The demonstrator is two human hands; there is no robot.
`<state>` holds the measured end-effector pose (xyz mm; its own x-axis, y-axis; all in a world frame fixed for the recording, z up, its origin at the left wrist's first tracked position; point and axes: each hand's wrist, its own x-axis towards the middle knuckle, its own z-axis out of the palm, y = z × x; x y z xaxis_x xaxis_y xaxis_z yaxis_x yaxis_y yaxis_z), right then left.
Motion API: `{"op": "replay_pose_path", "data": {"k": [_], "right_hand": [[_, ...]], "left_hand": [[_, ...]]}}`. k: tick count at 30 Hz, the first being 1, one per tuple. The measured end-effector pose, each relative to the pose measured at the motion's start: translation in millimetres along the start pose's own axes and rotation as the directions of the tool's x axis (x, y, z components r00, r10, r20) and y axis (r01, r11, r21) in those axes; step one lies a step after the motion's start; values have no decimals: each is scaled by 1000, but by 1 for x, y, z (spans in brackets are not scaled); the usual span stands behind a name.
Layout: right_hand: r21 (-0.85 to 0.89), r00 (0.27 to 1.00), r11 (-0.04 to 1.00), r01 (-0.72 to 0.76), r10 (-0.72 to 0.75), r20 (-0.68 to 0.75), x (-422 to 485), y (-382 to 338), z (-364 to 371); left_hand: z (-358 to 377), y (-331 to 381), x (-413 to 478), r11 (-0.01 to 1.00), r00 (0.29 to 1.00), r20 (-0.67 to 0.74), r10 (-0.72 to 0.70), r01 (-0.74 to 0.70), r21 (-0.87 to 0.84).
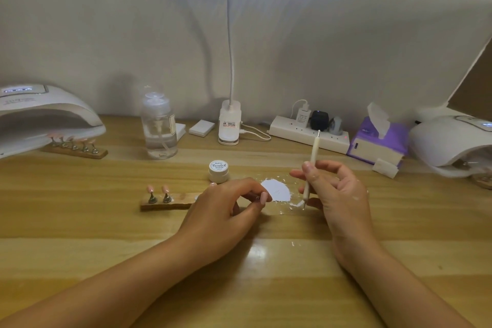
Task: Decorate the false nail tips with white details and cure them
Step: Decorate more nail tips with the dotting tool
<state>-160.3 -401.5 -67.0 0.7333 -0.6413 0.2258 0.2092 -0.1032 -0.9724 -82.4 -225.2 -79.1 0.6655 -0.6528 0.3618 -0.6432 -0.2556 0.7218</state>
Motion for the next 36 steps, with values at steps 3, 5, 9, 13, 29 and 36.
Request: {"op": "replay_pose_path", "data": {"k": [3, 5, 9, 13, 29, 36], "right_hand": [[-29, 999, 999, 24, -23, 25, -2, 0, 2], [-53, 999, 998, 41, -39, 37, -3, -1, 3], [-98, 996, 991, 85, -81, 49, -5, -1, 3], [-117, 987, 982, 150, -143, 69, -9, -4, 5], [409, 872, 823, -395, 197, 448, -2, -18, -8], [305, 928, 900, -310, 216, 304, -4, -18, -1]], "left_hand": [[0, -1, 0, 1000, 1000, 3, -4, 4, 4], [0, -1, 0, 1000, 1000, 4, -11, 11, 5], [0, -1, 0, 1000, 1000, 8, -13, 13, 1], [0, -1, 0, 1000, 1000, 8, -14, 14, 1], [-1, 1, -1, 1000, 1000, 29, -11, 10, 9], [0, -2, 0, 1000, 1000, 11, -11, 11, -13]]}}
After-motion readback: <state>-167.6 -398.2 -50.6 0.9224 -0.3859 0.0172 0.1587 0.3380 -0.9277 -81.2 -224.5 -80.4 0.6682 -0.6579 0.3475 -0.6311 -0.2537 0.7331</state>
